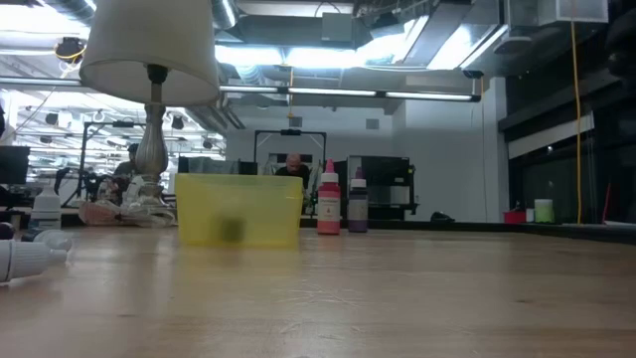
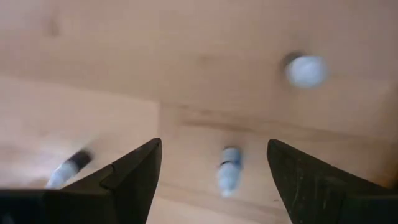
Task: Pick & Place food coloring
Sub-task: Put the small red bottle into the yellow bin
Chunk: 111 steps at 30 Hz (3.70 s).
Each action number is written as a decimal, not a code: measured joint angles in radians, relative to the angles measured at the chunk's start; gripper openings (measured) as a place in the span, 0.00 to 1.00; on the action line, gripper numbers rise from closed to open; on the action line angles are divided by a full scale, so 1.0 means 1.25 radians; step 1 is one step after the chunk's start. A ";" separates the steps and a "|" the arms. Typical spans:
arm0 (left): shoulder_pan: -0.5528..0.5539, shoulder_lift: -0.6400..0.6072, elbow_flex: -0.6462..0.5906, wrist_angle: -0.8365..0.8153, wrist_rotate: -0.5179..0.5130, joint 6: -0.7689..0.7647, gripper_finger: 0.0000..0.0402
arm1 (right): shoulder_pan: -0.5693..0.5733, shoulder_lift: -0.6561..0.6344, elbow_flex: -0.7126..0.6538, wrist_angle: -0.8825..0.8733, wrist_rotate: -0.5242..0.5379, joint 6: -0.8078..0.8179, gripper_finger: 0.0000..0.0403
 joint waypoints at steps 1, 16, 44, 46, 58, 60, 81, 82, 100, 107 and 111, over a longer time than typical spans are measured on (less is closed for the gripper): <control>0.000 0.000 0.000 0.000 0.000 0.000 0.39 | 0.009 0.007 0.005 0.008 0.007 0.000 0.72; 0.000 0.000 0.000 0.000 -0.001 0.019 0.39 | 0.065 0.215 0.182 0.046 0.266 -0.322 0.72; 0.000 0.000 0.000 -0.006 -0.002 0.019 0.39 | 0.125 0.579 0.401 0.159 0.427 -0.717 0.72; 0.000 0.000 0.000 -0.006 -0.002 0.017 0.39 | 0.129 0.590 0.401 0.169 0.457 -0.720 0.72; 0.000 0.000 0.000 -0.006 -0.004 0.013 0.39 | 0.128 0.650 0.401 0.217 0.486 -0.737 0.72; 0.000 0.000 0.000 -0.007 -0.004 0.013 0.39 | 0.128 0.658 0.401 0.226 0.484 -0.737 0.72; 0.000 0.000 0.000 -0.043 -0.003 0.015 0.39 | 0.104 0.660 0.401 0.224 0.483 -0.761 0.40; 0.000 0.000 0.000 -0.042 -0.003 0.015 0.39 | 0.104 0.660 0.401 0.224 0.482 -0.759 0.39; 0.000 0.000 0.000 -0.042 -0.010 0.019 0.39 | 0.110 0.660 0.401 0.232 0.475 -0.758 0.20; 0.000 0.000 0.000 -0.042 -0.036 -0.021 0.39 | 0.096 0.650 0.502 0.129 0.444 -0.780 0.20; 0.000 0.000 0.000 -0.042 -0.034 -0.023 0.39 | 0.068 0.618 0.621 -0.020 0.442 -0.805 0.18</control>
